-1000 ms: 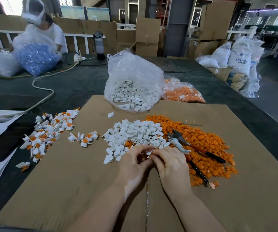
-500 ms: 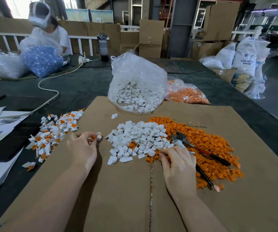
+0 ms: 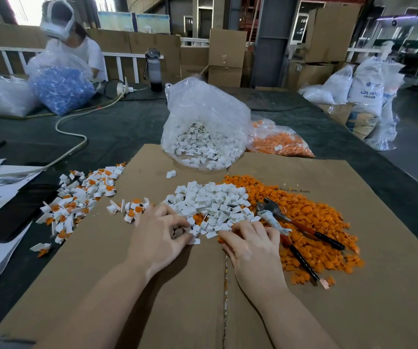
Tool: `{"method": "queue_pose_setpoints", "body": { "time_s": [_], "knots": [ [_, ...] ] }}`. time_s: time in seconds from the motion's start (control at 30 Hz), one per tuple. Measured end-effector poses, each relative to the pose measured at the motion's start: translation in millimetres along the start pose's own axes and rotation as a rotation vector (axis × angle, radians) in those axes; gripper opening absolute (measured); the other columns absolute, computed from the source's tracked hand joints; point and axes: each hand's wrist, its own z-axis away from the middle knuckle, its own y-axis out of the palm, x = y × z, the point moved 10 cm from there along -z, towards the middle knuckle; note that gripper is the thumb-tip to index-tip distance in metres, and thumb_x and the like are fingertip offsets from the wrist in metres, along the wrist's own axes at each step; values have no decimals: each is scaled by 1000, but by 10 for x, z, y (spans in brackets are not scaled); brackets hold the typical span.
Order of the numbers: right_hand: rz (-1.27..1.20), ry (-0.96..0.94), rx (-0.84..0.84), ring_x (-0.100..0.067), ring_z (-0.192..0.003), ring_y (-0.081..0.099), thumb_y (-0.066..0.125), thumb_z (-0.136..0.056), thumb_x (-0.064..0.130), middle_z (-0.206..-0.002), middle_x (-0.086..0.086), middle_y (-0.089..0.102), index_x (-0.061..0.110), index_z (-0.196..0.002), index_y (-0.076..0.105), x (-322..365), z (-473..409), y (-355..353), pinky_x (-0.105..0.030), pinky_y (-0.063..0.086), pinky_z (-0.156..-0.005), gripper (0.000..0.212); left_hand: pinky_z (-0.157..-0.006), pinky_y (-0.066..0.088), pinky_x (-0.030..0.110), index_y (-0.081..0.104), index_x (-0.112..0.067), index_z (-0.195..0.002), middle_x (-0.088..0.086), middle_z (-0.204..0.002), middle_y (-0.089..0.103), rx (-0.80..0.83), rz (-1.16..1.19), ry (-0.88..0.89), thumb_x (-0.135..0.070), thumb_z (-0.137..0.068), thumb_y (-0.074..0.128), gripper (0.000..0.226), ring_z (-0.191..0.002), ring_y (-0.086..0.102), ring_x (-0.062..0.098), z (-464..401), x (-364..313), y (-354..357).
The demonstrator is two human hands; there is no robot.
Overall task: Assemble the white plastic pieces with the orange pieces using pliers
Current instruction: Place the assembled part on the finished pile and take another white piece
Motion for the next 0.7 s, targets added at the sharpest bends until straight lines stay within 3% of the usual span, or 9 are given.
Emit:
{"method": "queue_pose_setpoints", "body": {
  "time_s": [0.17,0.3,0.4,0.5,0.6,0.7],
  "knots": [
    [-17,-4,16,-19,-70,56,84,-61,8,-77,2,60,21,-72,67,-3,5,21,-32,28,-72,24,-85,20,24,70,-32,-94,-18,-86,42,81,-78,3,-41,-77,71,19,-95,34,5,18,-2,124],
    [-57,9,20,-18,-70,56,82,-65,6,-75,4,61,18,-73,63,-11,11,13,-34,39,-73,24,-88,24,26,67,-29,-90,-18,-87,45,87,-44,25,-37,-79,71,15,-94,33,6,22,-56,132],
    [-113,37,5,-17,-70,57,80,-68,3,-74,5,63,18,-77,63,-35,16,-28,-37,43,-70,24,-76,30,13,59,-32,-80,-19,-81,51,28,124,21,-28,-79,72,14,-83,41,1,16,-178,61],
    [-143,76,-18,-17,-71,57,80,-68,5,-75,6,63,17,-78,64,-75,15,-63,-35,37,-73,23,-60,38,4,55,-36,-75,-13,-74,59,79,378,-69,-19,-79,73,25,-71,53,-3,20,-296,176],
    [-151,120,-40,-19,-70,57,78,-71,5,-76,5,63,17,-79,66,-139,22,-86,-33,28,-72,19,-62,39,4,57,-36,-80,-13,-72,61,146,524,-108,-12,-82,69,27,-65,54,-3,49,-428,352],
    [-150,164,-61,-21,-71,59,77,-72,1,-76,3,64,16,-83,69,-212,36,-103,-34,32,-74,20,-71,37,-1,63,-34,-95,-24,-78,61,203,513,-86,-14,-81,70,25,-76,57,-10,88,-527,490]
  ]
}}
